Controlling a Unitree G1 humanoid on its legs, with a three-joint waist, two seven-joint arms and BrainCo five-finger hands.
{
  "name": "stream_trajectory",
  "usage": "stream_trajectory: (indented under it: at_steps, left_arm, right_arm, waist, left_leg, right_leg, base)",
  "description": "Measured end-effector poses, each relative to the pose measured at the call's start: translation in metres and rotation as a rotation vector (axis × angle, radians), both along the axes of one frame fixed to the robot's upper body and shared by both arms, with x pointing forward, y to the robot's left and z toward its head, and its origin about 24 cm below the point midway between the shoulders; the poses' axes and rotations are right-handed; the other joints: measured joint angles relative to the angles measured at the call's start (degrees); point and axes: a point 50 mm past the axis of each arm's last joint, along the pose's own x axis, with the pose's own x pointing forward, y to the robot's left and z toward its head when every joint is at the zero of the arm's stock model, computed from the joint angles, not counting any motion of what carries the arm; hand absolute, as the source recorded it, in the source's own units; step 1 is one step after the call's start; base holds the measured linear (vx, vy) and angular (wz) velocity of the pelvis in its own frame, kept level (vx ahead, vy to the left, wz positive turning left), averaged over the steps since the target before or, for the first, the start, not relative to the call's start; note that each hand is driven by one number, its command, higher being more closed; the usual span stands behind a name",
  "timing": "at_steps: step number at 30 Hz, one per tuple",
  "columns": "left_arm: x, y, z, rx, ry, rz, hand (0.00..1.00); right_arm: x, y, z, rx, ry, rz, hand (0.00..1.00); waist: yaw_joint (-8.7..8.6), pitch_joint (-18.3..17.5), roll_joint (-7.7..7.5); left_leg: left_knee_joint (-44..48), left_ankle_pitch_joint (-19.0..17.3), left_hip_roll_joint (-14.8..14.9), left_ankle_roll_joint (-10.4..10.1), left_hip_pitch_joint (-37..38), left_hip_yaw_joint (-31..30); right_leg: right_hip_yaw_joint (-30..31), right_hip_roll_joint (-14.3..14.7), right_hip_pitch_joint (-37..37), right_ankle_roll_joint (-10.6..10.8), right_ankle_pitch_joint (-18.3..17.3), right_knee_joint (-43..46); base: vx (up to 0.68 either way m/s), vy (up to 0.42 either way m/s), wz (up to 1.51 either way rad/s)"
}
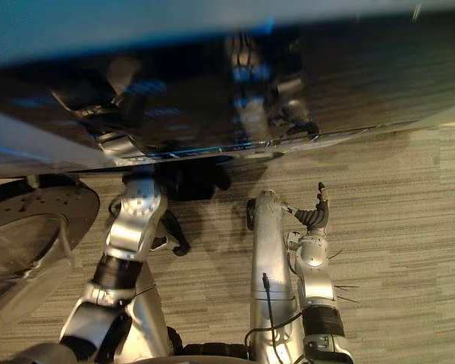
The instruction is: Pick up the laundry basket with both hands and put the clothes into the washing machine.
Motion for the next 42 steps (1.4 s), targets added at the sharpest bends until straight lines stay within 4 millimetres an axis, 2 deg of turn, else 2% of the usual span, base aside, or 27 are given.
stream_trajectory:
  at_steps: [2, 3, 5, 7, 8, 11, 13, 14, 17, 21, 24, 26, 28, 31, 36, 39, 41, 42]
  left_arm:
    - [0.003, 0.003, 0.042, 0.030, -0.133, 0.039, 1.00]
    - [0.003, 0.003, 0.053, 0.035, -0.164, 0.049, 1.00]
    - [0.009, 0.006, 0.095, 0.067, -0.260, 0.105, 1.00]
    - [0.012, 0.011, 0.117, 0.105, -0.302, 0.164, 1.00]
    - [0.015, 0.018, 0.136, 0.180, -0.345, 0.257, 1.00]
    - [0.018, 0.029, 0.162, 0.294, -0.376, 0.414, 1.00]
    - [0.023, 0.028, 0.170, 0.376, -0.369, 0.502, 1.00]
    - [0.025, 0.030, 0.174, 0.449, -0.372, 0.575, 0.00]
    - [0.028, 0.030, 0.178, 0.633, -0.386, 0.751, 0.00]
    - [0.032, 0.030, 0.175, 0.759, -0.381, 0.855, 0.00]
    - [0.039, 0.025, 0.169, 0.798, -0.317, 0.802, 0.00]
    - [0.043, 0.013, 0.163, 0.806, -0.288, 0.726, 0.00]
    - [0.044, 0.008, 0.160, 0.800, -0.275, 0.687, 0.00]
    - [0.047, 0.005, 0.152, 0.744, -0.250, 0.623, 0.00]
    - [0.049, 0.007, 0.128, 0.617, -0.181, 0.500, 0.00]
    - [0.049, 0.013, 0.094, 0.497, -0.103, 0.375, 0.00]
    - [0.051, 0.021, 0.043, 0.406, 0.043, 0.269, 0.00]
    - [0.051, 0.021, 0.026, 0.388, 0.094, 0.236, 0.00]
  right_arm:
    - [0.000, 0.002, -0.001, 0.014, -0.007, 0.009, 0.00]
    - [0.000, 0.002, -0.001, 0.015, -0.009, 0.010, 0.00]
    - [0.000, 0.003, -0.001, 0.022, -0.012, 0.012, 0.00]
    - [0.002, 0.004, 0.001, 0.030, -0.027, 0.017, 0.00]
    - [0.007, 0.007, 0.006, 0.040, -0.054, 0.026, 0.00]
    - [0.016, 0.014, 0.019, 0.048, -0.125, 0.055, 0.00]
    - [0.019, 0.015, 0.024, 0.042, -0.157, 0.061, 0.00]
    - [0.022, 0.016, 0.027, 0.034, -0.165, 0.072, 0.00]
    - [0.022, 0.017, 0.031, 0.019, -0.201, 0.087, 0.00]
    - [0.022, 0.016, 0.034, -0.001, -0.223, 0.105, 0.00]
    - [0.021, 0.015, 0.033, -0.005, -0.222, 0.107, 0.00]
    - [0.019, 0.011, 0.033, -0.021, -0.216, 0.105, 0.00]
    - [0.019, 0.009, 0.033, -0.029, -0.211, 0.104, 0.00]
    - [0.020, 0.005, 0.034, -0.045, -0.205, 0.106, 0.00]
    - [0.020, 0.000, 0.032, -0.051, -0.172, 0.095, 0.00]
    - [0.018, -0.006, 0.026, -0.043, -0.124, 0.073, 0.00]
    - [0.015, -0.007, 0.018, -0.036, -0.078, 0.074, 0.00]
    - [0.013, -0.007, 0.015, -0.032, -0.064, 0.078, 0.00]
  waist:
    - [-1.14, 0.10, -0.19]
    - [-1.30, 0.10, -0.21]
    - [-1.63, 0.13, -0.27]
    - [-1.90, 0.22, -0.56]
    - [-2.45, 0.54, -1.20]
    - [-3.32, 0.93, -2.32]
    - [-3.40, 1.11, -2.64]
    - [-3.70, 1.43, -2.69]
    - [-4.57, 1.78, -2.74]
    - [-4.53, 1.79, -2.73]
    - [-4.58, 1.78, -2.70]
    - [-4.49, 1.78, -2.69]
    - [-4.47, 1.75, -2.74]
    - [-3.41, 1.74, -2.75]
    - [-3.13, 1.72, -2.76]
    - [-2.70, 1.63, -2.74]
    - [-1.76, 1.42, -2.59]
    - [-1.30, 1.30, -2.62]
  left_leg:
    - [0.96, -0.07, 0.06, -0.10, -1.41, -0.71]
    - [1.05, -0.09, 0.06, -0.14, -1.74, -0.76]
    - [1.40, -0.25, 0.06, 0.04, -3.20, -1.25]
    - [1.74, -0.26, 0.04, 0.04, -4.30, -1.95]
    - [2.15, -0.25, 0.02, 0.04, -5.34, -2.71]
    - [2.43, -0.25, -0.07, 0.04, -7.70, -3.50]
    - [2.18, -0.24, -0.19, -0.02, -9.18, -3.61]
    - [1.92, -0.13, -0.30, -0.24, -10.17, -3.72]
    - [1.20, 0.17, -1.00, -0.83, -12.03, -4.44]
    - [1.37, 0.34, -1.10, -1.16, -12.53, -4.48]
    - [2.90, 0.45, -2.15, -1.36, -12.52, -5.03]
    - [4.60, 0.45, -3.23, -1.35, -12.47, -5.79]
    - [5.32, 0.49, -3.44, -1.21, -12.35, -5.92]
    - [5.49, 1.04, -4.25, -0.29, -11.38, -5.83]
    - [4.30, 2.10, -5.83, -0.08, -10.35, -6.00]
    - [1.47, 3.21, -6.91, -0.53, -7.69, -6.30]
    - [-3.13, 4.51, -7.12, -1.15, -2.50, -6.45]
    - [-4.84, 4.86, -7.21, -1.31, -0.58, -6.42]
  right_leg:
    - [-0.21, 0.10, -1.07, 0.00, -0.01, 0.86]
    - [-0.22, 0.09, -1.38, 0.00, 0.00, 0.91]
    - [-0.53, 0.09, -2.39, 0.10, 0.13, 0.87]
    - [-1.09, 0.01, -3.13, 0.10, 0.24, 0.76]
    - [-1.66, -0.19, -3.88, 0.16, 0.57, 0.74]
    - [-2.12, -0.26, -5.86, 0.29, 0.67, 0.57]
    - [-2.34, -0.39, -7.14, 0.31, 0.66, 0.17]
    - [-2.96, -0.55, -7.59, 0.34, 0.68, -0.41]
    - [-3.84, -1.99, -8.59, 0.92, 1.01, -1.20]
    - [-3.90, -2.30, -8.84, 0.94, 1.03, -1.19]
    - [-3.89, -2.76, -8.40, 0.96, 1.09, 0.35]
    - [-3.76, -3.75, -7.88, 0.96, 1.09, 2.57]
    - [-3.59, -4.27, -7.71, 0.95, 1.06, 3.75]
    - [-2.84, -4.27, -7.51, 0.92, 0.63, 4.85]
    - [-3.33, -5.40, -6.39, 0.36, -0.47, 5.40]
    - [-4.46, -6.78, -3.54, -0.29, -1.15, 3.96]
    - [-6.78, -7.52, 2.34, -1.26, -1.39, -0.30]
    - [-7.37, -7.85, 4.30, -2.19, -1.08, -1.83]
  base:
    - [-0.03, -0.020, 0.01]
    - [-0.05, -0.010, 0.02]
    - [-0.04, 0.005, -0.02]
    - [-0.03, 0.021, -0.08]
    - [-0.03, 0.029, -0.10]
    - [-0.04, 0.016, -0.07]
    - [-0.02, 0.001, 0.01]
    - [-0.03, 0.016, 0.04]
    - [-0.02, 0.011, 0.14]
    - [0.00, -0.003, 0.05]
    - [0.02, -0.002, 0.07]
    - [0.04, -0.010, 0.26]
    - [0.05, -0.020, 0.22]
    - [0.04, -0.027, 0.07]
    - [0.04, -0.028, 0.16]
    - [0.06, -0.040, 0.25]
    - [0.09, -0.028, 0.12]
    - [0.12, -0.032, 0.21]
